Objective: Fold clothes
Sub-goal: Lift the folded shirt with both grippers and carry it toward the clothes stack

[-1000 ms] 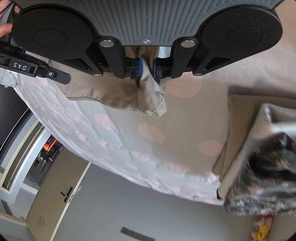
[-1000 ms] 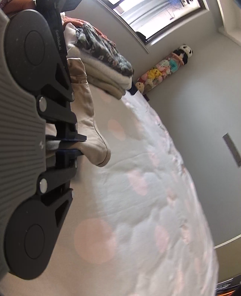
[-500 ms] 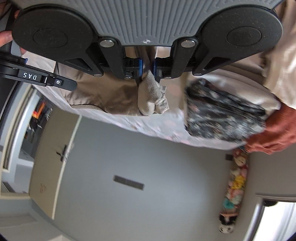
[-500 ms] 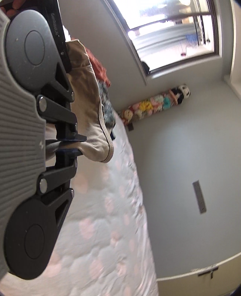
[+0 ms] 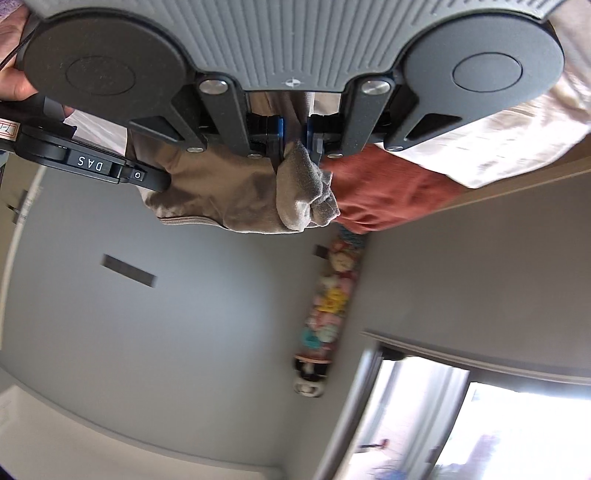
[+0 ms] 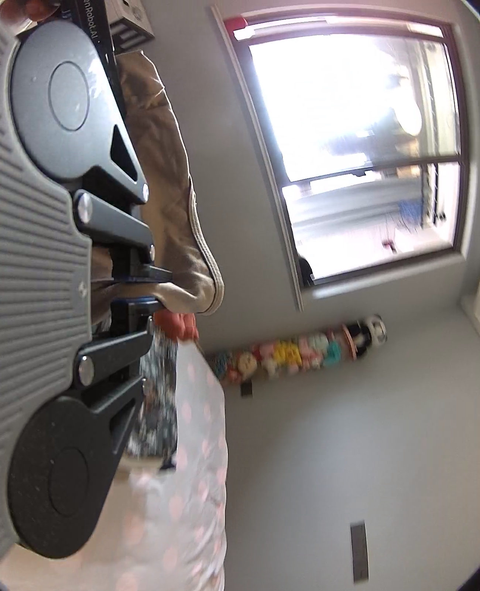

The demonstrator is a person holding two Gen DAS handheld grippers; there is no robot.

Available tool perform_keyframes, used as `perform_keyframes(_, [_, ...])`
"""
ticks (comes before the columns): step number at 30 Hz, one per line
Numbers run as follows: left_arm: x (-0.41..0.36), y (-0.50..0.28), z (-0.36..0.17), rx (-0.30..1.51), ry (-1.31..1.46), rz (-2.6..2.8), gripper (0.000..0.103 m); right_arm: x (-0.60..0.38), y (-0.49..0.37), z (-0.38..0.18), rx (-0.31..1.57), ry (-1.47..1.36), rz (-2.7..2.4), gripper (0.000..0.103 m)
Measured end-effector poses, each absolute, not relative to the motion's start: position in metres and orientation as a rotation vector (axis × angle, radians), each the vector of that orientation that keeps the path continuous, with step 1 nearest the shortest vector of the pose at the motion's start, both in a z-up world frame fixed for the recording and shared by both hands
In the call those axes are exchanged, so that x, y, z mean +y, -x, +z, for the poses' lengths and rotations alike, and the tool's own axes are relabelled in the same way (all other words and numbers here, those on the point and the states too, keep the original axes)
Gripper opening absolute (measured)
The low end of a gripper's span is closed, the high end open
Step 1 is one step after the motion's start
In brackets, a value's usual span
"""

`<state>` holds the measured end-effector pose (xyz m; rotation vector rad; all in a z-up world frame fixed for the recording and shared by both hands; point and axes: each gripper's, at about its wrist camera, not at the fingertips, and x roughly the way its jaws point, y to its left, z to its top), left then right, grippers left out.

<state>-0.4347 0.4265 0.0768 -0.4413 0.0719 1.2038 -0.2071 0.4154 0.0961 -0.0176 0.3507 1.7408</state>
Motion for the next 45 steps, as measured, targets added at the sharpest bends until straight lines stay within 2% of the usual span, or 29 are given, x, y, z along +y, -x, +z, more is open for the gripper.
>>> perform_keyframes(8, [0.465, 0.505, 0.068, 0.064, 0.536, 1.402, 0.008, 0.512, 0.309, 0.092, 0.354, 0.159, 1.921, 0.009])
perform_keyframes(16, [0.485, 0.546, 0.05, 0.172, 0.589, 1.572, 0.008, 0.583, 0.404, 0.074, 0.387, 0.302, 2.099, 0.009])
perform_keyframes(21, [0.498, 0.56, 0.03, 0.24, 0.634, 1.595, 0.008, 0.615, 0.434, 0.05, 0.451, 0.369, 2.128, 0.009])
perform_keyframes(24, [0.498, 0.566, 0.02, 0.259, 0.652, 1.596, 0.008, 0.626, 0.433, 0.039, 0.525, 0.372, 2.105, 0.01])
perform_keyframes(26, [0.499, 0.569, 0.016, 0.276, 0.667, 1.593, 0.009, 0.626, 0.424, 0.04, 0.539, 0.362, 2.079, 0.021])
perform_keyframes(28, [0.502, 0.575, 0.012, 0.286, 0.676, 1.587, 0.011, 0.625, 0.414, 0.042, 0.553, 0.352, 2.052, 0.024])
perform_keyframes(32, [0.502, 0.592, 0.008, 0.312, 0.674, 1.594, 0.025, 0.624, 0.395, 0.044, 0.58, 0.332, 2.0, 0.024])
perform_keyframes(40, [0.49, 0.617, 0.03, 0.294, 0.599, 1.645, 0.025, 0.584, 0.346, 0.048, 0.62, 0.311, 1.91, 0.022])
perform_keyframes(45, [0.487, 0.599, 0.04, 0.321, 0.513, 1.52, 0.025, 0.548, 0.364, 0.046, 0.564, 0.369, 1.968, 0.022])
